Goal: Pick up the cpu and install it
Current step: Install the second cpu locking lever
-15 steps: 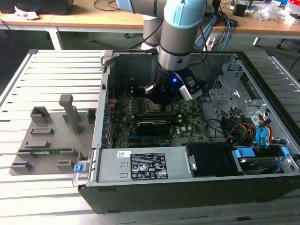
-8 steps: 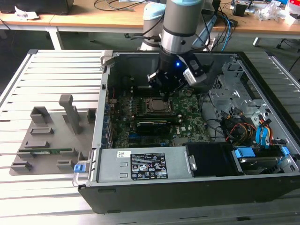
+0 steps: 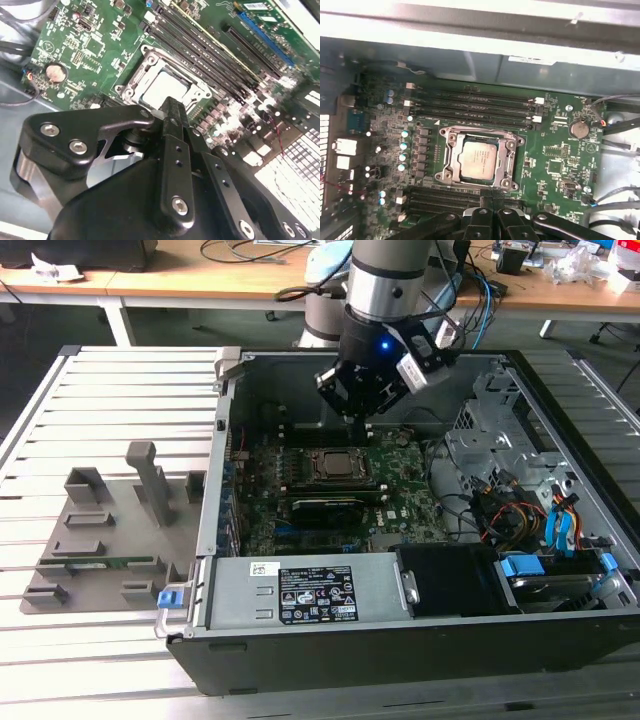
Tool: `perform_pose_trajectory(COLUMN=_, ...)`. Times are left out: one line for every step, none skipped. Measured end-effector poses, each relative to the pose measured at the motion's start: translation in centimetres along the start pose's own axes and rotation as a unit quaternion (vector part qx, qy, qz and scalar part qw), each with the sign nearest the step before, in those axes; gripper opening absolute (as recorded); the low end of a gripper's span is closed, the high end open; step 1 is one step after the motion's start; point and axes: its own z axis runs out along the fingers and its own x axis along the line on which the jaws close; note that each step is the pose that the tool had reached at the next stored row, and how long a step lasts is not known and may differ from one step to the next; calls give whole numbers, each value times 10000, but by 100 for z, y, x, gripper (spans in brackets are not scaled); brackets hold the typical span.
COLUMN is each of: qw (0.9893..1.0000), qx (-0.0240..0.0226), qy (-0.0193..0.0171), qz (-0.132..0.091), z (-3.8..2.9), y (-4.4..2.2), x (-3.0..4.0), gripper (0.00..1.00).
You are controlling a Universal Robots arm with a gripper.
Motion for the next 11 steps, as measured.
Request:
perform_pose_trajectory(qw=10000, qx=5, qy=0, qz=0, z=-43, y=2, x=1, gripper=11)
perform_pose_trajectory(qw=10000, qx=6, qy=0, qz=0, z=-66, y=2, x=2, gripper=11)
perform_pose_trajectory(qw=10000, qx=8, qy=1, qz=0, z=-92, y=3, x=3, gripper=11)
perform_pose_trajectory(qw=10000, qx=8, qy=1, qz=0, z=-110, y=3, x=3, gripper=11)
perform_pose_trajectory(qw=10000, qx=8, qy=0, qz=0, z=-115, y=3, x=3, gripper=11)
perform_pose_trajectory(qw=10000, qx=10, qy=0, qz=0, z=-116, y=4, x=4, gripper=11)
perform_pose_trajectory(qw=10000, qx=12, qy=1, qz=0, z=-116, y=4, x=3, gripper=11)
perform_pose_trajectory(qw=10000, qx=12, qy=1, qz=0, z=-116, y=6, x=3, gripper=11)
perform_pose_trajectory(qw=10000, qx=13, qy=1, qz=0, z=-116, y=8, x=3, gripper=11)
perform_pose_trajectory(qw=10000, qx=14, qy=1, qz=0, z=-116, y=9, x=3, gripper=11)
perform_pose_trajectory(qw=10000, qx=14, qy=1, qz=0, z=-116, y=9, x=3, gripper=11)
